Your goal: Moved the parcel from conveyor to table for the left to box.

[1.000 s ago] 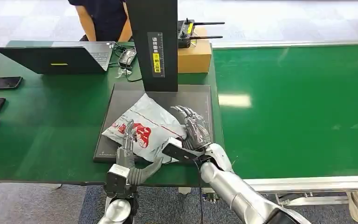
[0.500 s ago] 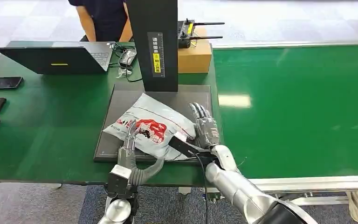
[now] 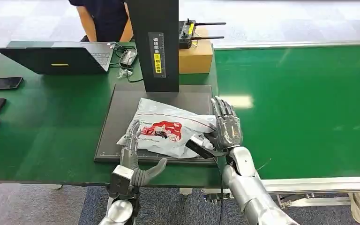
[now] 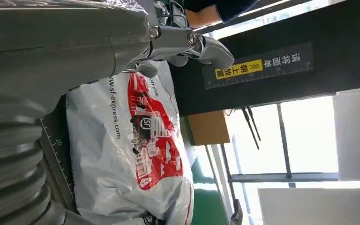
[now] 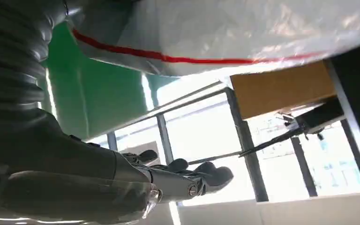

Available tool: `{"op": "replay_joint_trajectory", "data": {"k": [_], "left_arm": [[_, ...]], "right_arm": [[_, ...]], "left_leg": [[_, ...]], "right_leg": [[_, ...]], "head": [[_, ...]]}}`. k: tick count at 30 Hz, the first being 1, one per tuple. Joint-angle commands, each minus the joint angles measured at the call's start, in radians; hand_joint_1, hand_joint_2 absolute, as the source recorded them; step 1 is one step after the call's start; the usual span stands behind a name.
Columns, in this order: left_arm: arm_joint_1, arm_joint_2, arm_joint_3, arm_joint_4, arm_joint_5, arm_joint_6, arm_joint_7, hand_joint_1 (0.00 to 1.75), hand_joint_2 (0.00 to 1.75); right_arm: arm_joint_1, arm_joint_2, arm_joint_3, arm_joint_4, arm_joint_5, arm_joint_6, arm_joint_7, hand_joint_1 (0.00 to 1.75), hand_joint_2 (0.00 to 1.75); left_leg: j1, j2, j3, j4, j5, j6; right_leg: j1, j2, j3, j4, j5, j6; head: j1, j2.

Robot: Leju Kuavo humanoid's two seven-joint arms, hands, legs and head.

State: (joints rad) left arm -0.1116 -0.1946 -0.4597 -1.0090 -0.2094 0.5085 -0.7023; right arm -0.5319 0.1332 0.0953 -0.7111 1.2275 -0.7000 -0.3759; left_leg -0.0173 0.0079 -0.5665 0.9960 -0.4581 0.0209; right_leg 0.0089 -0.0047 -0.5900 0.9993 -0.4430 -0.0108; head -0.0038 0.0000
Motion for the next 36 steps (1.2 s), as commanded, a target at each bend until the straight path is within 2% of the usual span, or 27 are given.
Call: {"op": "replay_joint_trajectory", "data": {"k": [1, 3, 4, 6, 7, 8, 10, 12, 13, 19, 25, 36], "left_arm": [[-0.029, 0.011, -0.014, 0.052, 0.011, -0.007, 0.004, 0.0, 1.75], [-0.031, 0.014, -0.014, 0.052, 0.014, -0.008, 0.004, 0.0, 1.75], [-0.033, 0.017, -0.016, 0.053, 0.018, -0.009, 0.004, 0.0, 1.75], [-0.033, 0.02, -0.017, 0.052, 0.021, -0.008, 0.004, 0.0, 1.75], [-0.031, 0.025, -0.019, 0.048, 0.025, -0.008, 0.004, 0.0, 1.75], [-0.031, 0.025, -0.019, 0.048, 0.025, -0.008, 0.004, 0.0, 1.75], [-0.028, 0.03, -0.019, 0.043, 0.028, -0.008, 0.004, 0.0, 1.75], [-0.024, 0.036, -0.017, 0.038, 0.031, -0.005, 0.004, 0.0, 1.75], [-0.021, 0.038, -0.014, 0.035, 0.034, 0.0, 0.004, 0.0, 1.75], [-0.01, 0.042, -0.006, 0.025, 0.036, 0.01, 0.004, 0.0, 1.75], [0.002, 0.042, 0.007, 0.014, 0.03, 0.02, 0.004, 0.0, 1.75], [0.007, 0.044, 0.018, 0.006, 0.026, 0.017, 0.004, 0.0, 1.75]], "right_arm": [[-0.025, 0.053, -0.094, 0.144, -0.35, 0.031, -0.271, 0.0, 1.75], [-0.017, 0.047, -0.061, 0.134, -0.44, 0.088, -0.319, 0.0, 1.75], [0.015, 0.029, 0.01, 0.057, -0.554, 0.192, -0.322, 0.0, 1.75], [0.043, 0.012, 0.069, -0.004, -0.652, 0.295, -0.322, 0.0, 1.75], [0.058, -0.025, 0.155, -0.04, -0.8, 0.43, -0.322, 0.0, 1.75], [0.058, -0.025, 0.155, -0.04, -0.8, 0.43, -0.322, 0.0, 1.75], [0.087, -0.052, 0.209, -0.113, -0.903, 0.546, -0.322, 0.0, 1.75], [0.103, -0.062, 0.238, -0.152, -0.956, 0.588, -0.322, 0.0, 1.75], [0.12, -0.076, 0.265, -0.208, -1.025, 0.648, -0.322, 0.0, 1.75], [0.147, -0.087, 0.317, -0.303, -1.072, 0.621, -0.322, 0.0, 1.75], [0.184, -0.093, 0.362, -0.403, -1.06, 0.496, -0.322, 0.0, 1.75], [0.255, -0.108, 0.371, -0.582, -1.11, 0.45, -0.322, 0.0, 1.75]], "left_leg": [[0.001, -0.001, 0.004, -0.002, 0.0, -0.004], [0.001, 0.0, 0.004, -0.002, 0.0, -0.003], [0.001, 0.0, 0.004, -0.003, 0.0, -0.004], [0.001, 0.0, 0.003, -0.002, 0.0, -0.003], [0.001, 0.0, 0.004, -0.002, 0.0, -0.004], [0.002, -0.002, 0.005, -0.004, 0.0, -0.005], [0.002, -0.002, 0.004, -0.002, 0.0, -0.004], [0.001, -0.002, 0.003, -0.002, 0.0, -0.003], [0.001, -0.001, 0.002, -0.002, 0.0, -0.002], [0.001, -0.001, 0.003, -0.002, 0.0, -0.003], [0.001, 0.0, 0.002, -0.002, 0.0, -0.003], [0.001, -0.001, 0.001, -0.001, 0.0, -0.003]], "right_leg": [[0.0, 0.001, 0.003, -0.002, 0.0, 0.001], [0.001, 0.002, 0.003, -0.002, 0.0, 0.001], [0.001, 0.002, 0.004, -0.003, 0.001, 0.002], [0.001, 0.001, 0.003, -0.002, 0.0, 0.002], [0.001, 0.001, 0.003, -0.002, 0.0, 0.002], [0.001, 0.0, 0.005, -0.003, 0.0, 0.002], [0.001, 0.0, 0.004, -0.003, 0.0, 0.002], [0.001, -0.001, 0.004, -0.002, -0.001, 0.002], [0.0, 0.0, 0.002, -0.001, 0.0, 0.001], [0.0, 0.0, 0.003, -0.002, -0.001, 0.002], [0.001, 0.001, 0.001, -0.001, -0.001, 0.001], [0.001, 0.0, 0.001, -0.001, -0.001, 0.002]], "head": [[0.0, 0.0], [0.0, 0.0], [0.0, 0.0], [0.0, 0.0], [0.0, 0.0], [0.0, 0.0], [0.0, 0.0], [0.0, 0.0], [0.0, 0.0], [0.0, 0.0], [0.0, 0.0], [0.0, 0.0]]}}
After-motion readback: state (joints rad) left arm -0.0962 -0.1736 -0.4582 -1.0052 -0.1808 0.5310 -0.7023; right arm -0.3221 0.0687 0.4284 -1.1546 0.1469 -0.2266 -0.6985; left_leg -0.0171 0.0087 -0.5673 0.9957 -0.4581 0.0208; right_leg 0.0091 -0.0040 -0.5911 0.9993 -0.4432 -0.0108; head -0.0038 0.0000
